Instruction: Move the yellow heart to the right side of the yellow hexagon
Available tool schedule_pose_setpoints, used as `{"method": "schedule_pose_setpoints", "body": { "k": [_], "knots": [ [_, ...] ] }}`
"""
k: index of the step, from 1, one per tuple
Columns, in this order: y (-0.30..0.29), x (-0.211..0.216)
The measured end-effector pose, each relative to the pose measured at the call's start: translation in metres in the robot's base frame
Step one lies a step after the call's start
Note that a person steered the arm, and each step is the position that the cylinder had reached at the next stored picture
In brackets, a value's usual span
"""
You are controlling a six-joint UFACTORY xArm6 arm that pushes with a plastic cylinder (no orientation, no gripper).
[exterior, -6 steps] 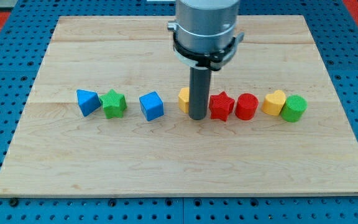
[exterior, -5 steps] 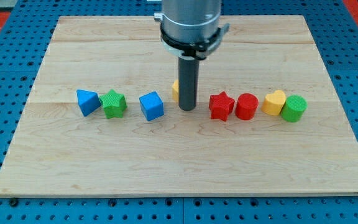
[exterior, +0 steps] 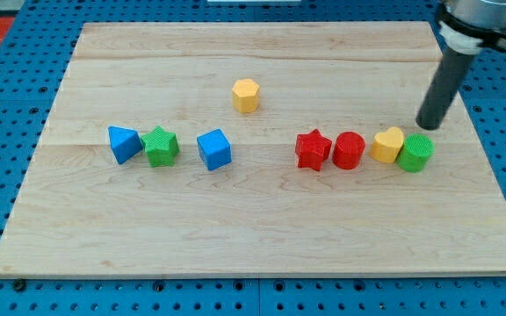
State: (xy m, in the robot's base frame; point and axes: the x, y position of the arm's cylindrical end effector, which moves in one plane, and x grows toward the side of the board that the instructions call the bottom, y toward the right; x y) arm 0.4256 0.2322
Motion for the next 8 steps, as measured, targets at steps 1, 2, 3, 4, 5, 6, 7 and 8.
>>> {"method": "schedule_pose_setpoints", "body": {
  "k": [1, 2, 3, 4, 5, 6, 7, 8],
  "knots": [
    [-0.058, 0.028],
    [-0.047, 0.061],
    [-0.091, 0.058],
    [-0.147, 0.014],
    [-0.167, -0.009],
    [-0.129, 0.024],
    [-0.076, 0.017],
    [-0.077, 0.003]
  ]
}}
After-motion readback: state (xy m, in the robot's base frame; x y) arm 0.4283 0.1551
